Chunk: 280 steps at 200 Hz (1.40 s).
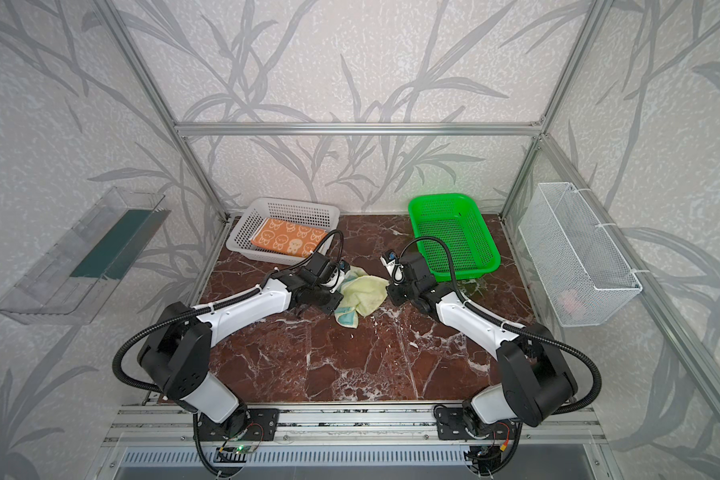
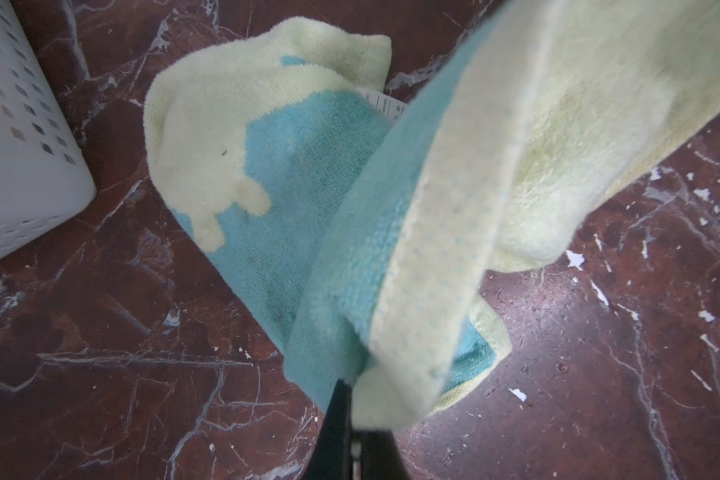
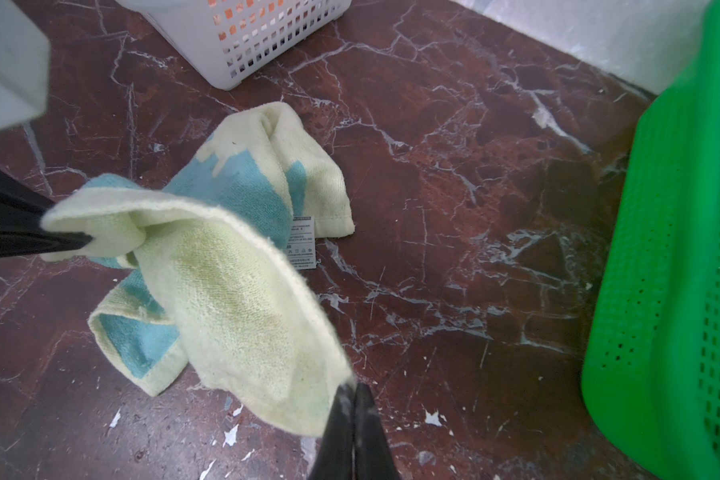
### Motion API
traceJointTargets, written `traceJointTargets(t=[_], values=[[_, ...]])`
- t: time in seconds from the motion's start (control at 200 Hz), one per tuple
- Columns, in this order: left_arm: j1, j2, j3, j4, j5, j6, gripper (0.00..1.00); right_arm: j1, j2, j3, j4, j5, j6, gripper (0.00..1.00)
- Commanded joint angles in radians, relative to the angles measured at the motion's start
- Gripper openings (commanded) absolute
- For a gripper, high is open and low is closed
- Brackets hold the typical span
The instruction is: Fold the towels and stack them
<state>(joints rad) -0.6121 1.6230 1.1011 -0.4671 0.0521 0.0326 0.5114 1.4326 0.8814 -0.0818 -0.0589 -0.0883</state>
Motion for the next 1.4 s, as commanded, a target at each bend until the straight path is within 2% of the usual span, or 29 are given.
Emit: traceJointTargets(t=[0.0,0.25,0.57,0.7,0.805,1.06,1.395], values=[[0.006,-0.068,0.044,0.0,0.007,-0.002,0.03,-0.008,-0.054,0.012,0.002,0.037,-0.034,0.0],[0.006,-0.187,0.101,0.064,-0.024,0.029,0.0,-0.033,-0.09,0.116,-0.025,0.029,-0.071,0.0],[0.007,-0.213,0.266,-0.036,-0.082,0.089,0.0,-0.115,-0.153,0.279,-0.088,-0.012,-0.092,0.0],[0.006,-0.215,0.229,-0.052,-0.045,0.081,0.0,-0.117,-0.17,0.273,-0.13,-0.044,-0.112,0.0],[0.007,-0.207,0.155,-0.06,0.004,0.071,0.0,-0.117,-0.179,0.207,-0.138,-0.091,-0.106,0.0],[0.005,-0.102,0.024,-0.075,0.145,0.07,0.12,-0.099,-0.135,0.054,-0.109,-0.133,-0.089,0.0],[0.004,0.143,0.133,-0.175,0.164,0.086,0.19,-0.093,-0.047,0.018,-0.042,-0.137,-0.051,0.0]])
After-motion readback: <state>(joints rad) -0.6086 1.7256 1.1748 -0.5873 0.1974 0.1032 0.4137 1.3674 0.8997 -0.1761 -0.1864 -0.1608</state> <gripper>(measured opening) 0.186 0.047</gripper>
